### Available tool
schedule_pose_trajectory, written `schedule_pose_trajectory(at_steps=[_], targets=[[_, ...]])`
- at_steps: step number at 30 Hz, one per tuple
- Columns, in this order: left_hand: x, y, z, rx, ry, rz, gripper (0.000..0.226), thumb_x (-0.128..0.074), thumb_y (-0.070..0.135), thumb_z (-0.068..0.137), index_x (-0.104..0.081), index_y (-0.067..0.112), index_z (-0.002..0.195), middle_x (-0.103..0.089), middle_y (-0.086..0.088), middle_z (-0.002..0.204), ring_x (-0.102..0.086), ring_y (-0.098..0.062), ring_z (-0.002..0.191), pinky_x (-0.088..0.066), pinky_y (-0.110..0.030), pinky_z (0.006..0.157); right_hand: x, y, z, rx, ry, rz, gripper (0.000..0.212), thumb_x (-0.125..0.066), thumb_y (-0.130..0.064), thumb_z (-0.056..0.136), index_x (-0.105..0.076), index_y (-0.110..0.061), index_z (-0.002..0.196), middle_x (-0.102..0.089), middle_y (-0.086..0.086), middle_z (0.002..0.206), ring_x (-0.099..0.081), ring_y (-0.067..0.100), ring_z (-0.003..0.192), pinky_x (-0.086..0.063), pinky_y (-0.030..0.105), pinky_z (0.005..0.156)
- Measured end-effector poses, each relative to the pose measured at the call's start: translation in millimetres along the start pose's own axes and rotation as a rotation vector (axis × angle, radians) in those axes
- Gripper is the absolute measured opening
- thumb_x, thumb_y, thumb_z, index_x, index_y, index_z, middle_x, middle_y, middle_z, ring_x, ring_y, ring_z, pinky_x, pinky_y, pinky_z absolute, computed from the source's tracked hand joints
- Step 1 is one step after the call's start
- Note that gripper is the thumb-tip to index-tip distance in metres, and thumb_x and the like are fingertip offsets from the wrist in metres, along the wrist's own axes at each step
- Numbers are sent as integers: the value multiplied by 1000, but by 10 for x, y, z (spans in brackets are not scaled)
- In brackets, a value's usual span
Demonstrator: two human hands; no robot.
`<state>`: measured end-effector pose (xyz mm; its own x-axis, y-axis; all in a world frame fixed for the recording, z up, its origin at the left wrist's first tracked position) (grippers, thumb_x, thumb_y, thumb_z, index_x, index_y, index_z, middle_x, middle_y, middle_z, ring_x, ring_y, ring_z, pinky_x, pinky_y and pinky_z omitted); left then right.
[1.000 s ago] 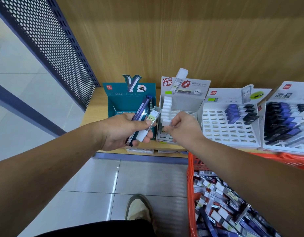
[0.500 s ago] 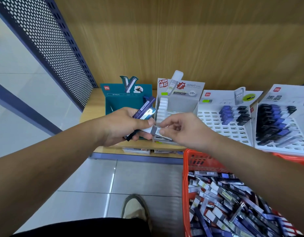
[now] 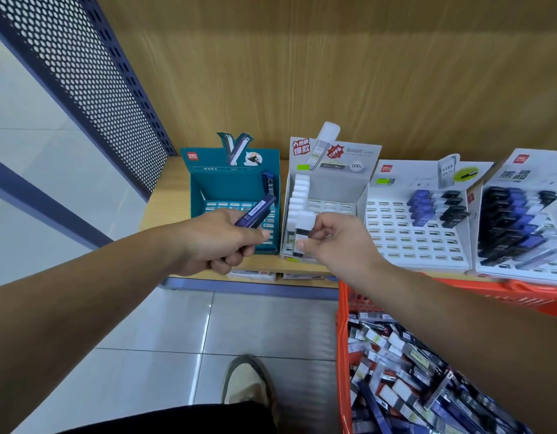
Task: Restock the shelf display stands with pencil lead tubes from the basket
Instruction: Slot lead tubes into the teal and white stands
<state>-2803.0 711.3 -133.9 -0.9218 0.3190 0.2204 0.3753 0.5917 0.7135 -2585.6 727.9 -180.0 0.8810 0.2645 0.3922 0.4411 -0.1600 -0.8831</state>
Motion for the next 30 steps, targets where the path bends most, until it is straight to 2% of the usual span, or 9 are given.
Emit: schedule_pose_trajectory(at_steps=[4,8,11,16,19,24,26,28,30], targets=[[-3,-106,64,32,-12,31,16,-66,12,99,-52,5,94,-60,-6,63,-43,-13,48,-27,-21,38,-97,83,95,-20,81,-15,34,-86,-11,81,-61,-22,61,-64,-2,59,-48,4,51,-40,21,54],[33,-140,67,43,-21,79,23,-69,24,99,-59,5,104,-62,-6,67,-47,-14,51,-33,-23,42,-176,124,139,-7,49,-47,36,-84,-8,82,-60,-22,60,-55,-19,48,-47,-1,46,-37,12,51],[53,-146,61,29,-30,111,24,-67,30,100,-58,10,107,-60,-4,66,-46,-15,52,-34,-24,42,-229,130,136,1,34,-144,35,-85,-8,80,-59,-19,59,-48,-16,45,-42,2,45,-34,11,48],[71,-181,72,11,-34,144,25,-70,33,98,-55,16,90,-55,-3,67,-42,-14,51,-35,-25,44,-249,72,161,-11,63,-240,37,-85,-13,82,-57,-24,61,-60,-8,63,-54,7,60,-40,18,56],[86,-178,70,5,-45,171,26,-70,35,98,-54,17,88,-53,-2,65,-38,-14,49,-32,-24,44,-255,-2,166,-46,103,-247,34,-89,-17,77,-55,-21,74,-63,-2,74,-59,18,70,-46,29,62],[81,-132,37,-42,-18,224,26,-70,31,97,-52,19,84,-49,-1,59,-35,-14,48,-30,-23,44,-164,-199,82,-94,40,-358,60,-95,-32,66,-39,-27,86,-53,-7,82,-49,8,69,-38,32,57],[79,-95,25,-67,1,263,22,-70,31,97,-55,19,86,-46,2,58,-35,-13,47,-29,-23,44,-120,-301,27,41,56,-368,56,-93,-33,68,-43,-30,92,-51,-12,88,-49,4,73,-40,27,61],[52,-38,3,-115,14,339,22,-70,36,96,-58,20,86,-45,2,60,-36,-11,47,-31,-23,43,-97,-442,-35,255,31,-298,53,-89,-30,74,-53,-30,114,-50,-17,102,-52,-2,83,-39,14,67],[0,42,-30,-201,16,402,20,-70,38,94,-66,19,92,-49,4,63,-39,-8,47,-36,-21,43,-100,-545,-65,342,-54,-249,57,-81,-36,84,-56,-31,134,-53,-17,116,-56,-3,97,-39,11,74]])
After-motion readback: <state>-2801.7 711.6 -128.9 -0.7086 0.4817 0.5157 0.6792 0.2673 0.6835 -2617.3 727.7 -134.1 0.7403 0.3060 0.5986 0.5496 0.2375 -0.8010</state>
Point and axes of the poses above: each hand's wrist, its own z-axis towards the middle knuckle, its own x-axis out of the back of the hand, y = z × x, the point moved 1 cm from there along z, towards the middle knuckle
